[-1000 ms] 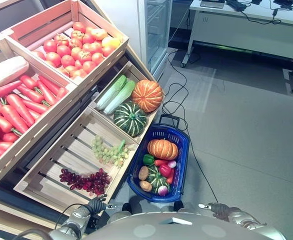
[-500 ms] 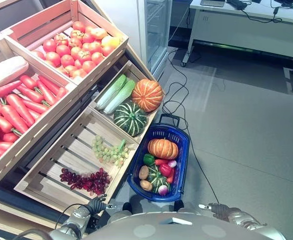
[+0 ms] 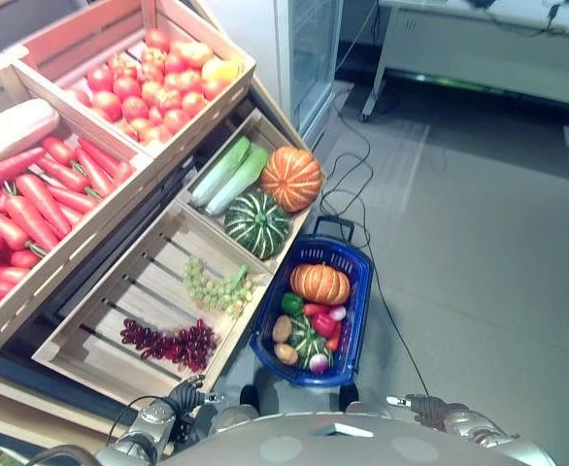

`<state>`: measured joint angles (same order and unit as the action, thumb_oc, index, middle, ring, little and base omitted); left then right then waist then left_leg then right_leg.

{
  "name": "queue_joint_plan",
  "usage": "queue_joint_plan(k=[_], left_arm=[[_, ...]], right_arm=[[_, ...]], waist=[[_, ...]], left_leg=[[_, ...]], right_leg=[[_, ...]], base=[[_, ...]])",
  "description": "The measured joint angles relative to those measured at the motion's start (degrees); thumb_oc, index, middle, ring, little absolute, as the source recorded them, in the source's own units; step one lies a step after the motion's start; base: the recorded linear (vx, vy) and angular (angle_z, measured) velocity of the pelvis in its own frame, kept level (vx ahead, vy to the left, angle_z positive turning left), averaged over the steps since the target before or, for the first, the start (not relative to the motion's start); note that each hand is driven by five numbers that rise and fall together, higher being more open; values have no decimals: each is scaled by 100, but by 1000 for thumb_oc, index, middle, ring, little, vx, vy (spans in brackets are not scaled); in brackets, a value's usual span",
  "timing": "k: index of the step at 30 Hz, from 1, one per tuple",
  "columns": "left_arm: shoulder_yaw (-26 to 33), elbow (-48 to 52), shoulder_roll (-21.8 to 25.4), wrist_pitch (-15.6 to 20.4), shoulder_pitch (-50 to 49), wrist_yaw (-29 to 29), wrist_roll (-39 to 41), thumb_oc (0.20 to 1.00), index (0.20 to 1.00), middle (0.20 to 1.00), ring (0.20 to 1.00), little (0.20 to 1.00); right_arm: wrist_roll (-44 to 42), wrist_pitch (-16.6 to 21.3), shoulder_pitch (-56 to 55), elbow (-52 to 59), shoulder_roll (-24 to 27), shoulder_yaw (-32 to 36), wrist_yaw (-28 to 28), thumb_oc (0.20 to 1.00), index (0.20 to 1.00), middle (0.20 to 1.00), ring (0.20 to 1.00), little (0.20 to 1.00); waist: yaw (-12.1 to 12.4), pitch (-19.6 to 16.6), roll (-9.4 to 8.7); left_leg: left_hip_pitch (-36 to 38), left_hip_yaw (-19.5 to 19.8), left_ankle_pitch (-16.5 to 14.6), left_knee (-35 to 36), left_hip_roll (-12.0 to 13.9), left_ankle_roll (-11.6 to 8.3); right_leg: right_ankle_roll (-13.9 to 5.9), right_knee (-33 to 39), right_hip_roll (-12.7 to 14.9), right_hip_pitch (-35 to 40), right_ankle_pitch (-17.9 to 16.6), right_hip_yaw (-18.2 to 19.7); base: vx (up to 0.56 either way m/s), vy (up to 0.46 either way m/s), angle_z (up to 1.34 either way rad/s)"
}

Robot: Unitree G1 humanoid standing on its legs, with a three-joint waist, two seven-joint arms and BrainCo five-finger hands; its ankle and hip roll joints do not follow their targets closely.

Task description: Pick up fruits and vegetables into the basket

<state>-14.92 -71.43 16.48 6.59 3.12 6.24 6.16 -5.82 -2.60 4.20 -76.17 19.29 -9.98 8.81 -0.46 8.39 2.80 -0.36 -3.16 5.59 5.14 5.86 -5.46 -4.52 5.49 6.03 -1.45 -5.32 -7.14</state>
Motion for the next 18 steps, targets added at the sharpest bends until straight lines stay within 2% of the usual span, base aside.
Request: queue_joint_plan(k=[3, 9, 11, 14, 18], left_arm=[[-3, 5, 8, 9, 233, -59, 152, 1000, 1000, 1000, 1000, 1000], [-6, 200, 37, 252, 897, -155, 706, 1000, 1000, 1000, 1000, 1000], [-3, 399, 48, 355, 952, -143, 881, 1000, 1000, 1000, 1000, 1000], [-6, 790, 105, 547, 1176, -84, 1231, 1000, 1000, 1000, 1000, 1000], [-88, 1303, 241, 921, 1425, -44, 1636, 1000, 1000, 1000, 1000, 1000]], right_arm=[[-169, -4, 255, 5, 12, 0, -60, 1000, 1000, 1000, 1000, 1000], [-488, 10, 975, 60, 47, -5, -199, 1000, 1000, 1000, 1000, 1000], [-606, 9, 1073, 106, 87, -33, -229, 1000, 1000, 1000, 1000, 1000], [-802, 4, 1326, 115, 169, -106, -240, 1000, 1000, 1000, 1000, 1000], [-1099, 26, 1491, 273, 221, -103, -324, 1000, 1000, 1000, 1000, 1000]], waist=[[-10, 426, 66], [-93, 1358, 127], [-90, 1444, 129], [-83, 1757, 146], [-46, 1982, 149]], left_leg=[[-301, 49, 116, -1, -13, -3], [-819, 121, 290, -1, 10, -22], [-971, 126, 308, 0, 5, -18], [-1134, 156, 368, -2, 0, -17], [-1247, 184, 379, -2, 1, -22]], right_leg=[[19, -17, -40, -280, -94, 0], [57, -15, -86, -762, -232, -12], [39, -17, -84, -924, -245, -1], [68, -20, -83, -1058, -299, -27], [71, -20, -82, -1148, -303, -116]], base=[[-177, -13, 2], [-115, -34, 3], [-88, -35, -1], [-81, -35, 3], [-79, -2, 7]])
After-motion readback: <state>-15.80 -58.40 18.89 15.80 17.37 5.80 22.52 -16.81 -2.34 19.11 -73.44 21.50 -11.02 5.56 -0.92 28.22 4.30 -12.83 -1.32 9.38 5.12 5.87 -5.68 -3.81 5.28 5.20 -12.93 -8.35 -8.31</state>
